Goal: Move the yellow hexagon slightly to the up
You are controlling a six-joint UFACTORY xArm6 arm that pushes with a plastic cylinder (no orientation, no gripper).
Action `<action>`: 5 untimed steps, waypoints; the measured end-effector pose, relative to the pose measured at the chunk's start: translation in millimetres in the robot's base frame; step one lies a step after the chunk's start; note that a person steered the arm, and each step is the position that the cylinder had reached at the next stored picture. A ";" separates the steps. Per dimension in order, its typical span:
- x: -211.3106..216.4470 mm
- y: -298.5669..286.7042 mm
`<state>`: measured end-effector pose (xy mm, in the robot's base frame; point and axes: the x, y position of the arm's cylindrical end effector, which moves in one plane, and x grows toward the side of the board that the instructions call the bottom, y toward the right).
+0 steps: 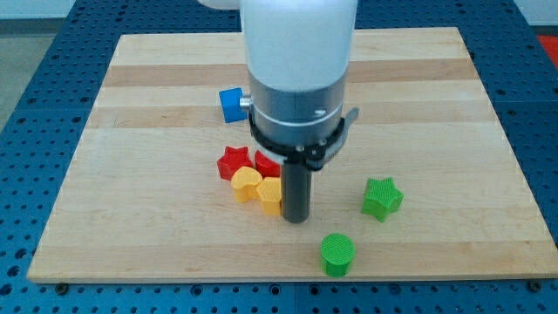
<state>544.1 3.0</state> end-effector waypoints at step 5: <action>1.4 22.9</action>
<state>545.5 26.0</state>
